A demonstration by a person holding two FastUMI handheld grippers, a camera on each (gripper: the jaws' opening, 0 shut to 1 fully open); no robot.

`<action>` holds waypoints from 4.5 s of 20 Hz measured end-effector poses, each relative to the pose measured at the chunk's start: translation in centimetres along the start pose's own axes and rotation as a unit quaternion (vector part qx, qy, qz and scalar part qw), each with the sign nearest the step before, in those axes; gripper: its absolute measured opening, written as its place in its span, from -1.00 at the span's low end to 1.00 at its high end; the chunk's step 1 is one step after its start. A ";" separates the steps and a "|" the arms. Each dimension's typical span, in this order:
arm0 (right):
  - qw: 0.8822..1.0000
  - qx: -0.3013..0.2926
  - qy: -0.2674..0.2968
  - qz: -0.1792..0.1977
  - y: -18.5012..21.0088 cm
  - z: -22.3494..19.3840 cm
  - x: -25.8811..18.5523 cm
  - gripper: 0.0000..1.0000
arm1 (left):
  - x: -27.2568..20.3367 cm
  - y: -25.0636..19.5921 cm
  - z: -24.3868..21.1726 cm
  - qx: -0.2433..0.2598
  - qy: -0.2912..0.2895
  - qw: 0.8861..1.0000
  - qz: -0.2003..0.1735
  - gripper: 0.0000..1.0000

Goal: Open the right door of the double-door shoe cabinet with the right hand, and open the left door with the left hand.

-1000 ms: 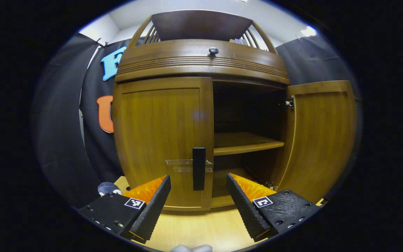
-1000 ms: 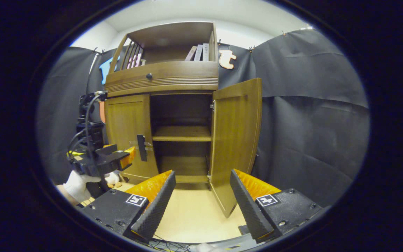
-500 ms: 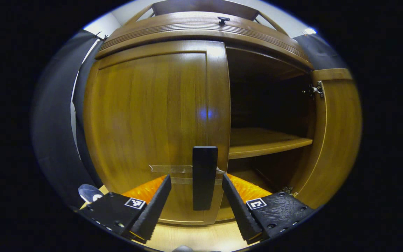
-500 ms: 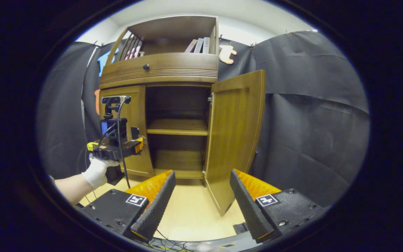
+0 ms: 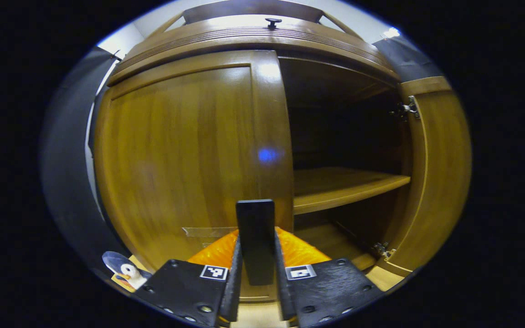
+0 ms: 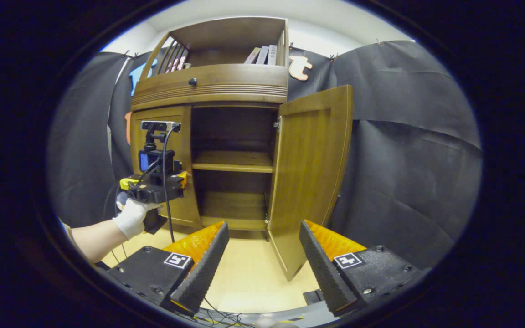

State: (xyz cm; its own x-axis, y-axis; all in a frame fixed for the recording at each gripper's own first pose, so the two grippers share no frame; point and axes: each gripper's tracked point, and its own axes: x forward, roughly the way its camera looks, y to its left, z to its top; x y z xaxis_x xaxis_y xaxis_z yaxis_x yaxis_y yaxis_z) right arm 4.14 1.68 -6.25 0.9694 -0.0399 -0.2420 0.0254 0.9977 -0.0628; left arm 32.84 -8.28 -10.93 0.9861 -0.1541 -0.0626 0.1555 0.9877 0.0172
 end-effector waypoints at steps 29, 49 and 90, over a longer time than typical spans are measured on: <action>0.999 0.005 -0.007 0.039 1.3 -1.7 -4.8 0.97 | -12.4 3.6 -1.6 -0.031 0.025 0.999 -0.015 -0.38; 0.997 0.003 -0.008 0.083 4.4 -2.1 -6.4 0.99 | -19.7 10.9 -2.7 -0.015 0.016 0.999 0.036 -0.74; 0.990 -0.016 0.012 0.137 8.2 -3.1 -5.7 0.97 | -23.0 26.7 -3.4 -0.039 0.027 0.999 -0.003 0.65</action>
State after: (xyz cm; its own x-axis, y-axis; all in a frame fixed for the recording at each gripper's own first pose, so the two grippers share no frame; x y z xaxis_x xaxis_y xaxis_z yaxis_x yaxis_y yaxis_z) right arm -1.90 9.97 -8.39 0.9329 0.2302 -0.2770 -0.2459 0.9690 -0.0229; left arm 14.12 21.75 -12.45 0.9801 -0.1604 -0.1166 0.1541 0.9862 -0.0610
